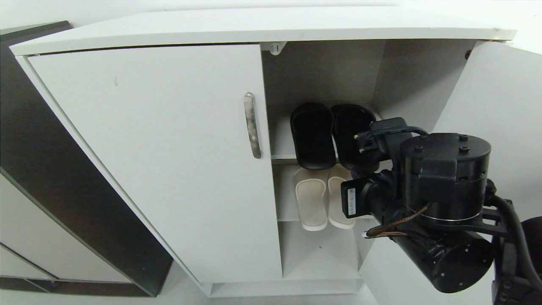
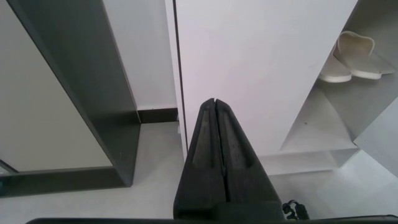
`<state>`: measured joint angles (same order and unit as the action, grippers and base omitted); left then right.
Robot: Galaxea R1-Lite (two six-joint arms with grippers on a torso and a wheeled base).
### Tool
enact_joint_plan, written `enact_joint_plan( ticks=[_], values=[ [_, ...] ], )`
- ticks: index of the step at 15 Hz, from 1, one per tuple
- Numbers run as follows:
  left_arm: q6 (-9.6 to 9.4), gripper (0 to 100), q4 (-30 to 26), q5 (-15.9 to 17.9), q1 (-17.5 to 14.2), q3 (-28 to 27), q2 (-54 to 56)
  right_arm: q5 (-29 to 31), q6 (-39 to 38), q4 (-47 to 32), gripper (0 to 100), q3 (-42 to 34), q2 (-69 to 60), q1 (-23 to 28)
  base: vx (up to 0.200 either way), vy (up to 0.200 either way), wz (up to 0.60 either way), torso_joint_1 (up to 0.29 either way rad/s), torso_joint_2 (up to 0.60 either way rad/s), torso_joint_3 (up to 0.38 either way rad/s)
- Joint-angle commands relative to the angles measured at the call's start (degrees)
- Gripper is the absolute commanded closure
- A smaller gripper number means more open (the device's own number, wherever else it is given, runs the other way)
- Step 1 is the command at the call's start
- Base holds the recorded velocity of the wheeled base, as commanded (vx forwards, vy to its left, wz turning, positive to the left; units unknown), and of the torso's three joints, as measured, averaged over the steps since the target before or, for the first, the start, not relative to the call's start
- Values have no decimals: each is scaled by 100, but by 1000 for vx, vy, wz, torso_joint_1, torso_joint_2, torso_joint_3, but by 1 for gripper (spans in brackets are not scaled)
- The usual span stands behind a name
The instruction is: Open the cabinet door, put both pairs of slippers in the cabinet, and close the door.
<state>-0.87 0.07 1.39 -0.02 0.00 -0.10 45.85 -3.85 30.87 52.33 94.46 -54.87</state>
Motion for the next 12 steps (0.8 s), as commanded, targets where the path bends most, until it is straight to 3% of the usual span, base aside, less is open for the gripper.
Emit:
enact_joint_plan(
  ticks=[1,2,12],
  values=[
    [-1,100,1,2,2,0,-8,3,7,7,100,-22,37,3,0,0,0,0,0,0],
    [-1,100,1,2,-6,0,1,3,7,42,100,-30,37,3,0,0,0,0,0,0],
    [7,100,1,2,-6,0,1,-182,42,367,100,-215,19,11,-200,0,0,2,2,2]
  ],
)
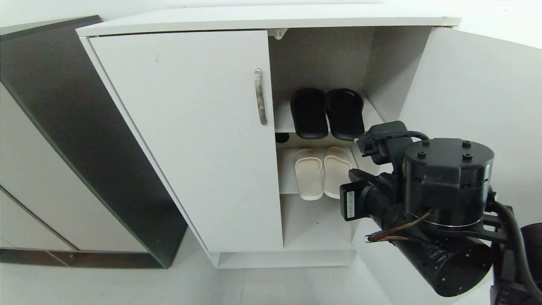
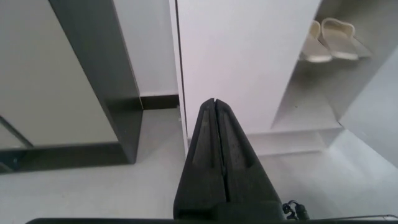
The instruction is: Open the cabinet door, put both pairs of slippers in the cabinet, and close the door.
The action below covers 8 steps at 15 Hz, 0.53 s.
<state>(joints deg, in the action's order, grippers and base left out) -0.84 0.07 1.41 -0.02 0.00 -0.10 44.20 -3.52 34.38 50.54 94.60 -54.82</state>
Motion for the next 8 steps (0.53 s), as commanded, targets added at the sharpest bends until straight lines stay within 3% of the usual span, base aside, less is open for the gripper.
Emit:
enact_joint_plan(
  ticks=[1,6,8],
  values=[
    [-4,100,1,-1,-6,0,1,-87,18,52,100,-44,6,94,-200,0,0,7,-2,2],
    [5,100,1,-1,-6,0,1,-263,27,52,100,-141,23,209,-200,0,0,3,4,1],
    [5,100,1,-1,-6,0,-8,-263,27,43,100,-150,41,209,0,0,0,0,0,0]
  ],
)
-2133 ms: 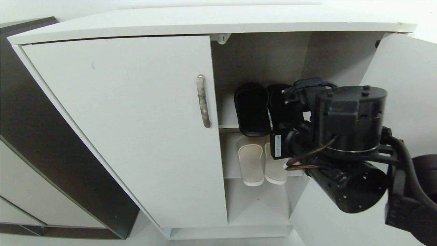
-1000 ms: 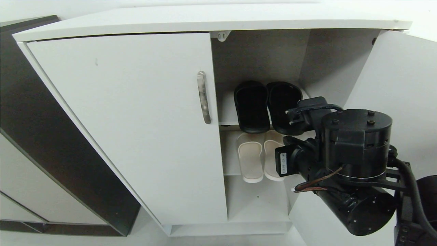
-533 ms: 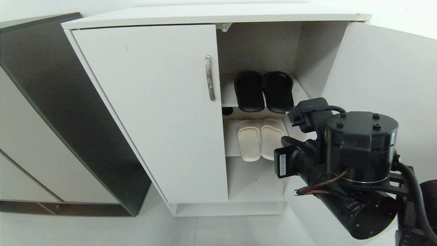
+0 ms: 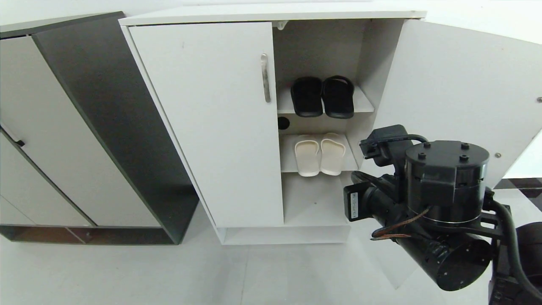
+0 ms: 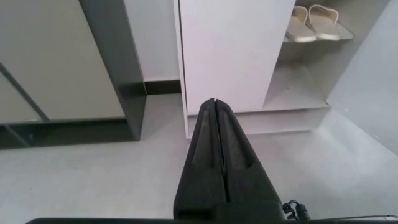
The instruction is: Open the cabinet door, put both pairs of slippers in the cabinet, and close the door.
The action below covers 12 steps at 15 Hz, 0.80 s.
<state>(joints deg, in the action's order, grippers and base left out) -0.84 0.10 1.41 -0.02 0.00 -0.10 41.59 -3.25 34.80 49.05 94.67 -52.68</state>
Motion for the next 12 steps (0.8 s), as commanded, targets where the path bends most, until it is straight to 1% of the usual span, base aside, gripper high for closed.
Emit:
enact_joint_plan(
  ticks=[1,12],
  values=[
    [5,100,-1,-1,-6,0,1,-11,0,0,100,-1,43,3,0,0,0,0,0,0],
    [23,100,-1,-1,2,0,-8,-213,9,-9,100,-80,78,117,0,0,0,0,0,0]
  ],
)
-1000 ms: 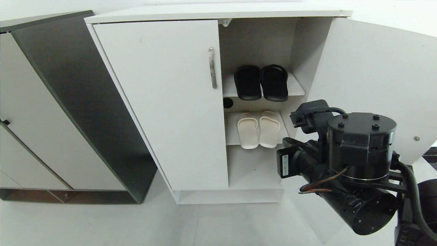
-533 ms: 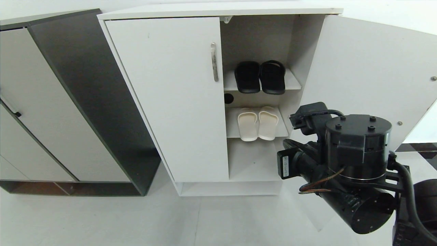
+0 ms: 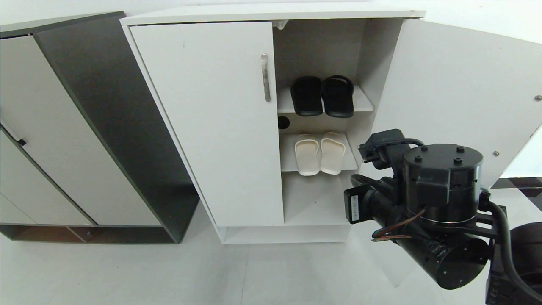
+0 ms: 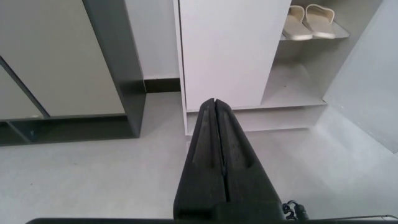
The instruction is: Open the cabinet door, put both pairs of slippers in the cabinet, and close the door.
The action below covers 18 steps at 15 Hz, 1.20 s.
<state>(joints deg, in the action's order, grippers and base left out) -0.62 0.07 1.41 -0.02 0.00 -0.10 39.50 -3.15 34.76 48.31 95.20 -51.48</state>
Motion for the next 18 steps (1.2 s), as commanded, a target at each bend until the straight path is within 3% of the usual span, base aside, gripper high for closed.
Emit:
enact_joint_plan(
  ticks=[1,10,18],
  values=[
    [1,100,1,-1,2,0,-8,-3,-2,5,100,-15,69,-2,0,0,0,0,0,0],
    [-8,100,1,-1,-6,0,1,-3,7,-4,100,-32,140,15,0,0,0,0,-13,-17],
    [-8,100,1,-1,2,0,1,5,7,5,100,-67,236,15,0,0,0,47,-392,-340]
  ],
)
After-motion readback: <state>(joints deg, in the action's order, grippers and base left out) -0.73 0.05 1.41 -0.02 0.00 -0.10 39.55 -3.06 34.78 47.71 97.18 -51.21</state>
